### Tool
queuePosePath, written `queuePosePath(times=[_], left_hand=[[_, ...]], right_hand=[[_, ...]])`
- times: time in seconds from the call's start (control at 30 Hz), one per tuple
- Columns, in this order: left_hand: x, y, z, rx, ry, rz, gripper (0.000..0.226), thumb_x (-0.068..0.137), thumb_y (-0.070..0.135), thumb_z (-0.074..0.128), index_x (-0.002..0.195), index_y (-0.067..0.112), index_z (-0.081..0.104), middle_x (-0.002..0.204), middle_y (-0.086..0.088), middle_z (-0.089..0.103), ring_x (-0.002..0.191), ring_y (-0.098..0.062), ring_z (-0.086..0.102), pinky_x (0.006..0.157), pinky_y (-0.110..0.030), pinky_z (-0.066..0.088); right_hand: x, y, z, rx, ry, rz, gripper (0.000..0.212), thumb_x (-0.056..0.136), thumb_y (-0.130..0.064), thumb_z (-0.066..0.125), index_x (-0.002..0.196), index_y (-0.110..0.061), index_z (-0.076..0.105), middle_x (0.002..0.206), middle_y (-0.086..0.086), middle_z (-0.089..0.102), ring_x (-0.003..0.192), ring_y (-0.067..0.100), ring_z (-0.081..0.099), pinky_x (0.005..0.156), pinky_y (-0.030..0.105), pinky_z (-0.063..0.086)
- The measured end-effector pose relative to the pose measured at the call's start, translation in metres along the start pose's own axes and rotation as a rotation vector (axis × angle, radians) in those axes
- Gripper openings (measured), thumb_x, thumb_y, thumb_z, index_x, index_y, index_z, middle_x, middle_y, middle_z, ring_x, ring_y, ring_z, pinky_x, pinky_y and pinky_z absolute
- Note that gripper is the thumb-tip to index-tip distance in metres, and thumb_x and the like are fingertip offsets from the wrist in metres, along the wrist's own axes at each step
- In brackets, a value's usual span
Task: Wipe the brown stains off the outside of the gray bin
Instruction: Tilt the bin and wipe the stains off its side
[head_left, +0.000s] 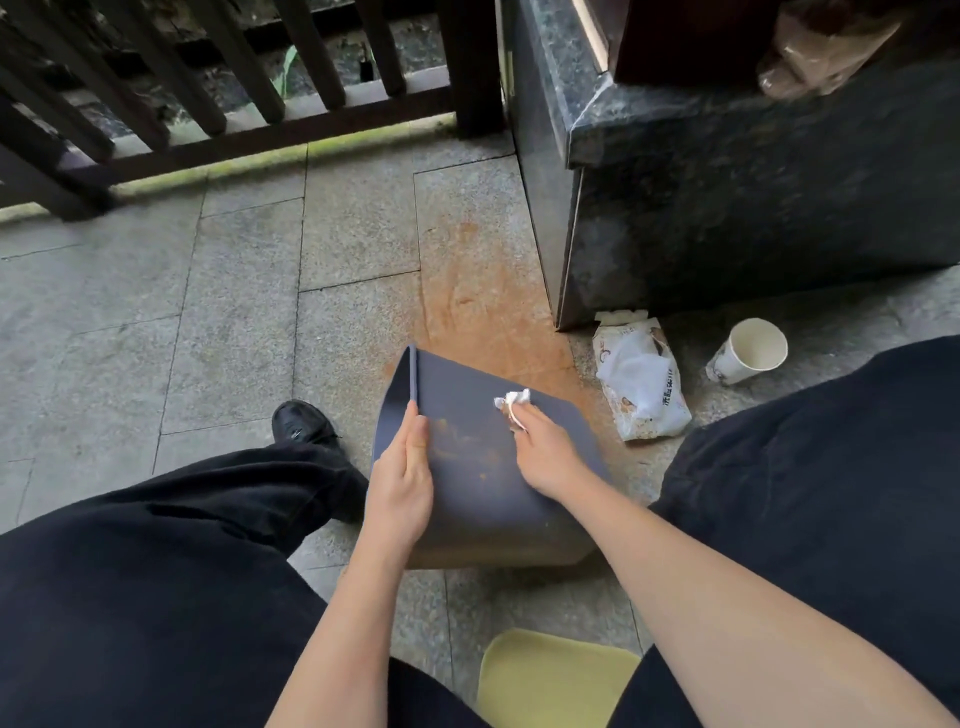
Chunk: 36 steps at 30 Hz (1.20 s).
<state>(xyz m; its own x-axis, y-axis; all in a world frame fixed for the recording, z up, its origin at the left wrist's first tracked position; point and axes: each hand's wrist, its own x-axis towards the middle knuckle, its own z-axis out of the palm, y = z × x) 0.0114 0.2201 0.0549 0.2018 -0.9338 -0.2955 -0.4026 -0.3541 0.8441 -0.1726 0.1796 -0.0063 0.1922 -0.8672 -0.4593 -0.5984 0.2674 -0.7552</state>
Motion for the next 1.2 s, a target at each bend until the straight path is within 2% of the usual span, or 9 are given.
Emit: queuePosePath(times=[0.07,0.17,0.27,0.33,0.5,0.57,0.7,1.03,1.2], left_hand=[[0.008,0.001,-0.004,-0.018,-0.020,-0.015,0.067,0.097,0.064,0.027,0.149,0.026,0.047,0.146,0.018,0.049,0.131,0.012,0.040,0.110,-0.013,0.029],[0.015,0.000,-0.006,-0.031,-0.016,-0.011,0.049,0.101,0.057,0.028,0.140,0.038,0.050,0.122,0.044,0.055,0.115,0.028,0.042,0.088,0.005,0.030],[0.018,0.000,-0.006,-0.025,0.006,-0.012,0.053,0.102,0.055,0.028,0.144,0.031,0.048,0.110,0.055,0.047,0.110,0.036,0.036,0.085,0.008,0.026],[0.020,0.001,-0.005,-0.006,-0.011,0.003,0.049,0.102,0.056,0.027,0.143,0.035,0.045,0.105,0.059,0.046,0.109,0.036,0.036,0.084,0.009,0.025],[0.021,0.001,-0.007,0.018,-0.032,0.028,0.076,0.091,0.078,0.023,0.148,0.033,0.043,0.129,0.045,0.046,0.118,0.030,0.035,0.089,0.007,0.024],[0.021,0.002,-0.007,0.054,-0.046,0.024,0.088,0.086,0.083,0.020,0.153,0.029,0.037,0.140,0.033,0.040,0.119,0.030,0.033,0.090,0.007,0.022],[0.021,0.006,-0.005,0.077,-0.042,0.075,0.077,0.092,0.071,0.026,0.156,0.029,0.027,0.122,0.039,0.034,0.099,0.043,0.030,0.081,0.009,0.023],[0.023,0.007,-0.005,0.103,-0.011,0.087,0.059,0.100,0.056,0.035,0.154,0.031,0.034,0.109,0.048,0.037,0.092,0.042,0.035,0.076,0.010,0.025],[0.025,0.012,-0.005,0.167,-0.018,0.142,0.063,0.092,0.073,0.029,0.150,0.049,0.032,0.075,0.036,0.055,0.077,0.025,0.054,0.070,0.000,0.039]], right_hand=[[0.006,-0.016,0.008,-0.126,-0.021,-0.097,0.048,0.103,-0.012,0.034,0.150,-0.022,0.037,0.162,-0.003,0.025,0.147,0.021,0.025,0.115,0.036,0.027],[0.013,-0.037,0.017,-0.122,-0.014,-0.199,0.049,0.100,-0.009,0.038,0.148,-0.018,0.042,0.157,-0.002,0.036,0.144,0.019,0.028,0.112,0.034,0.031],[0.020,-0.032,0.012,-0.053,0.006,-0.166,0.045,0.093,0.003,0.038,0.128,-0.017,0.057,0.142,0.000,0.052,0.132,0.029,0.043,0.096,0.035,0.041],[0.025,-0.025,0.007,-0.103,-0.014,-0.087,0.055,0.092,0.004,0.036,0.137,-0.023,0.052,0.151,-0.007,0.043,0.139,0.028,0.037,0.102,0.039,0.041],[0.025,-0.032,0.010,-0.079,0.015,-0.052,0.061,0.088,0.005,0.038,0.138,-0.027,0.053,0.156,-0.012,0.037,0.137,0.027,0.040,0.092,0.029,0.042],[0.015,-0.041,0.011,-0.037,0.016,-0.089,0.062,0.088,0.007,0.040,0.140,-0.026,0.053,0.155,-0.012,0.038,0.140,0.019,0.038,0.099,0.023,0.037],[-0.016,-0.074,0.019,0.032,-0.046,-0.330,0.063,0.088,0.006,0.042,0.144,-0.021,0.049,0.155,-0.009,0.040,0.143,0.012,0.035,0.115,0.024,0.032],[-0.064,-0.056,0.023,-0.189,0.093,-0.641,0.062,0.079,0.017,0.046,0.138,0.001,0.053,0.150,0.014,0.045,0.145,0.022,0.035,0.119,0.036,0.029],[-0.048,-0.058,0.018,-0.186,0.020,-0.559,0.072,0.078,0.019,0.042,0.145,-0.008,0.046,0.158,0.005,0.034,0.150,0.016,0.022,0.122,0.038,0.020]])
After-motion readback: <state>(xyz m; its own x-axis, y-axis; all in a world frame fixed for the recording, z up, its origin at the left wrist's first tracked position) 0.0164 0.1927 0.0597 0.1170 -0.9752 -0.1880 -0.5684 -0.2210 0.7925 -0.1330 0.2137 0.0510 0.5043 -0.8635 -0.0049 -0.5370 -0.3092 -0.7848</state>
